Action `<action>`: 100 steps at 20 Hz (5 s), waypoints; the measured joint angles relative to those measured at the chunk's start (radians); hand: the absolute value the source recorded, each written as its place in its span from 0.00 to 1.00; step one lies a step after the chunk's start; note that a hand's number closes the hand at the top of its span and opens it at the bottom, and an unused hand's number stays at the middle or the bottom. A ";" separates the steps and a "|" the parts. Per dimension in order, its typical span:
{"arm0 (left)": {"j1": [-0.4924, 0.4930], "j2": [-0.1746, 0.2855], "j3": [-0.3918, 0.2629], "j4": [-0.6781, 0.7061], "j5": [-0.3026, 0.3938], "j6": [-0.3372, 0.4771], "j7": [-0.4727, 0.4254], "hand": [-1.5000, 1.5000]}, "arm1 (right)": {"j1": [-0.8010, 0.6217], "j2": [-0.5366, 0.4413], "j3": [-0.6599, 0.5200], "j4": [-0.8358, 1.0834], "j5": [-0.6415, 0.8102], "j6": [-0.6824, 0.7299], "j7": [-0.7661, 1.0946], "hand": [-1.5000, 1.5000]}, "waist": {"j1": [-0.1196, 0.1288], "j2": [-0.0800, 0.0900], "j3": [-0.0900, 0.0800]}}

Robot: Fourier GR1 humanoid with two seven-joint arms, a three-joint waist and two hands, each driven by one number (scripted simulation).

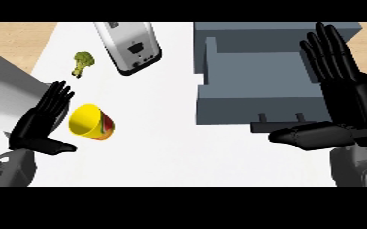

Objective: Pick up the cup, place it into the drawer and close the drawer

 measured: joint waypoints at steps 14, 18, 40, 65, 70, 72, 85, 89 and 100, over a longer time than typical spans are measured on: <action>-0.124 0.005 -0.027 0.421 -0.150 0.135 -0.280 0.00 | -0.027 -0.011 -0.014 -0.010 -0.017 0.010 0.030 0.00 | -0.018 0.009 -0.006; -0.130 -0.006 -0.030 0.455 -0.161 0.151 -0.320 0.00 | -0.029 -0.013 -0.016 -0.008 -0.024 0.016 0.033 0.00 | -0.021 0.011 -0.008; -0.200 -0.093 -0.057 0.494 -0.180 0.112 -0.372 1.00 | -0.055 -0.028 -0.029 0.014 -0.030 0.025 0.045 0.00 | -0.030 0.015 -0.009; -0.329 -0.289 0.051 0.265 -0.060 0.434 -0.473 1.00 | -0.006 -0.045 -0.051 -0.011 -0.024 0.032 0.042 0.00 | 0.002 -0.003 -0.003; -0.408 -0.333 -0.002 0.131 -0.061 0.435 -0.352 1.00 | -0.002 -0.042 -0.060 0.013 -0.013 0.027 0.023 0.00 | 0.015 -0.007 -0.002; -0.438 -0.355 -0.032 0.068 -0.059 0.445 -0.283 1.00 | -0.005 -0.044 -0.065 0.016 -0.013 0.026 0.024 0.00 | 0.018 -0.009 -0.001; -0.780 -0.399 -0.215 -0.057 0.017 0.726 0.155 1.00 | 0.008 -0.048 -0.079 0.029 -0.018 0.040 -0.008 0.00 | -0.008 -0.001 -0.002; -0.893 -0.401 -0.274 0.038 0.050 0.816 0.242 1.00 | -0.003 -0.043 -0.072 0.036 -0.016 0.041 -0.012 0.00 | -0.023 0.003 -0.002; -1.043 -0.401 -0.422 0.355 0.121 0.876 0.315 1.00 | -0.077 -0.040 -0.049 0.063 -0.025 0.053 -0.009 0.00 | -0.096 0.026 0.000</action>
